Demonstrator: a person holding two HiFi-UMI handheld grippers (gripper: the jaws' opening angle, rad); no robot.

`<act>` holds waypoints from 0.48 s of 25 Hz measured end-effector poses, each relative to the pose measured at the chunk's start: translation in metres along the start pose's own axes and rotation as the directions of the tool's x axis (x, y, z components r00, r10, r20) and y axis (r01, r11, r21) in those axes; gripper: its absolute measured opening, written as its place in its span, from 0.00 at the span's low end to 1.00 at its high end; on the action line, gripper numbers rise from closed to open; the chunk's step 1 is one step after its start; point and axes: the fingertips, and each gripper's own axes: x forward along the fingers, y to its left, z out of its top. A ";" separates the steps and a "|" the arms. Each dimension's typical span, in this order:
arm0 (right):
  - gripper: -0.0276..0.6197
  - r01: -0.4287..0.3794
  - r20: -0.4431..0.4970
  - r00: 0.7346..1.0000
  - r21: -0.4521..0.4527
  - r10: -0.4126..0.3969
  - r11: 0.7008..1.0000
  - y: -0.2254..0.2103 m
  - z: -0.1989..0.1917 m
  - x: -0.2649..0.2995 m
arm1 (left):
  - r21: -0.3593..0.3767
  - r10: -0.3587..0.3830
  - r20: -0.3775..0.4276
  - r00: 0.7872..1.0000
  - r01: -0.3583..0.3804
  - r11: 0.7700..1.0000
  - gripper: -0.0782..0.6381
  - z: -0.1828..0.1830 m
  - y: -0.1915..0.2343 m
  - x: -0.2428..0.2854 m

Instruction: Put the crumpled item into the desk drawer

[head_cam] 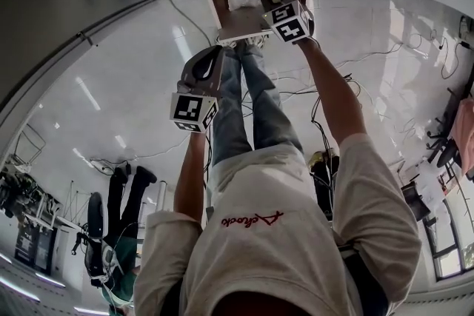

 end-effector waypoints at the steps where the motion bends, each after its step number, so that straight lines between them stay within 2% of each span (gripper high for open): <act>1: 0.10 0.007 0.010 1.000 0.007 -0.007 1.000 0.001 0.001 -0.004 | 0.004 -0.002 0.002 1.000 0.002 1.000 0.12 0.001 -0.001 0.000; 7: 0.06 0.033 0.079 0.996 0.081 -0.040 0.996 0.008 0.002 -0.030 | 0.033 -0.021 0.004 1.000 0.021 0.999 0.12 0.001 -0.009 -0.002; 12: 0.06 0.088 0.152 0.982 0.139 -0.109 0.986 0.006 0.012 -0.065 | 0.060 -0.042 0.008 0.999 0.041 0.997 0.12 0.006 -0.017 -0.001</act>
